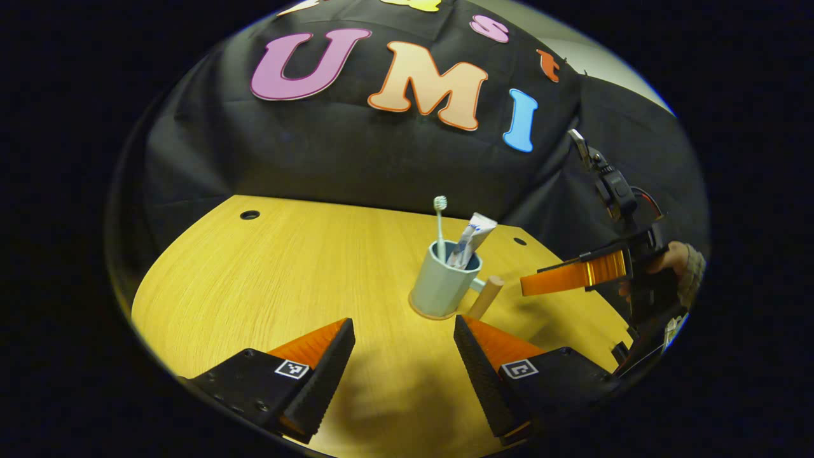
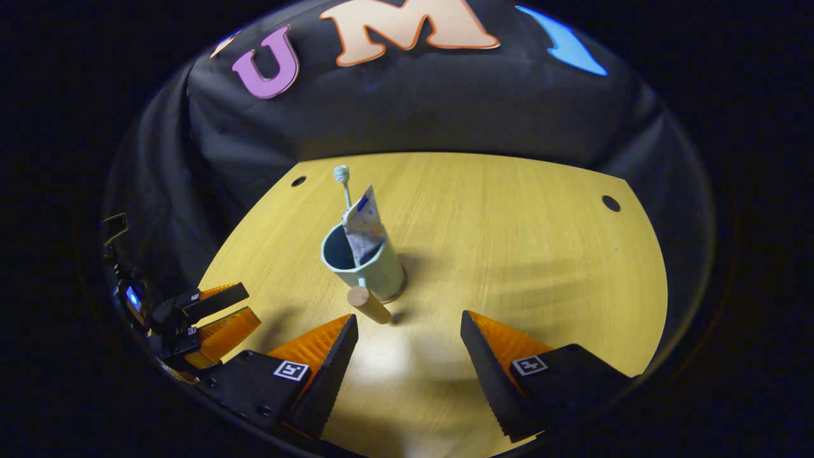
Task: Put the toothbrush and toothpaste on the desktop into the cup, then pick up the cup and place it on the coaster on the desktop.
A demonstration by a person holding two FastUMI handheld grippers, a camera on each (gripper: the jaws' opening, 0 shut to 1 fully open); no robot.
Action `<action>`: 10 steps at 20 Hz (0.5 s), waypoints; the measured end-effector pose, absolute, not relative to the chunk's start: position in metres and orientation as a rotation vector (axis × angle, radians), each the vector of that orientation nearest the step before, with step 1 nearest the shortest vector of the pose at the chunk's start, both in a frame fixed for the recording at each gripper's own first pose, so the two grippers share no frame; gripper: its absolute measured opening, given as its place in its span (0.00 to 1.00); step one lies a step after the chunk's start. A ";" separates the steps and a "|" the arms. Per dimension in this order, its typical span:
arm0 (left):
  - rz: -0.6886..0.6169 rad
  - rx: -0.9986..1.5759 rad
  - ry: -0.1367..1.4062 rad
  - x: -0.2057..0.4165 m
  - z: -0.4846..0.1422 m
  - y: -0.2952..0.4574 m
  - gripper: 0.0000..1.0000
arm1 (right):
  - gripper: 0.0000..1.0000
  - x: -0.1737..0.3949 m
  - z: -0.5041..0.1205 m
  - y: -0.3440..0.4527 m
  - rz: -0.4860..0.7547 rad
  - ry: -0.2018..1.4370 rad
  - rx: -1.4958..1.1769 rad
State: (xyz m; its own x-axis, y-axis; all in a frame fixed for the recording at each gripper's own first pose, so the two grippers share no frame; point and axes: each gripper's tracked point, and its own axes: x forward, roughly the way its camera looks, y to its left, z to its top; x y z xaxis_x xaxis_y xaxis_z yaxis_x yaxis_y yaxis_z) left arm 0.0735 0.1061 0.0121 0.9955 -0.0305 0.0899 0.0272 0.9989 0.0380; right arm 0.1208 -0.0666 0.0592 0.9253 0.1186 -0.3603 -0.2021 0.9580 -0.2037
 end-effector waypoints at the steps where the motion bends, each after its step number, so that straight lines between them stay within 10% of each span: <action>1: -0.039 0.050 -0.098 0.072 0.017 0.096 0.93 | 1.00 0.113 0.064 -0.076 0.156 0.306 -0.225; 10: 0.012 0.102 -0.248 0.050 0.077 0.053 0.93 | 0.99 0.032 0.134 -0.134 0.089 -0.047 -0.069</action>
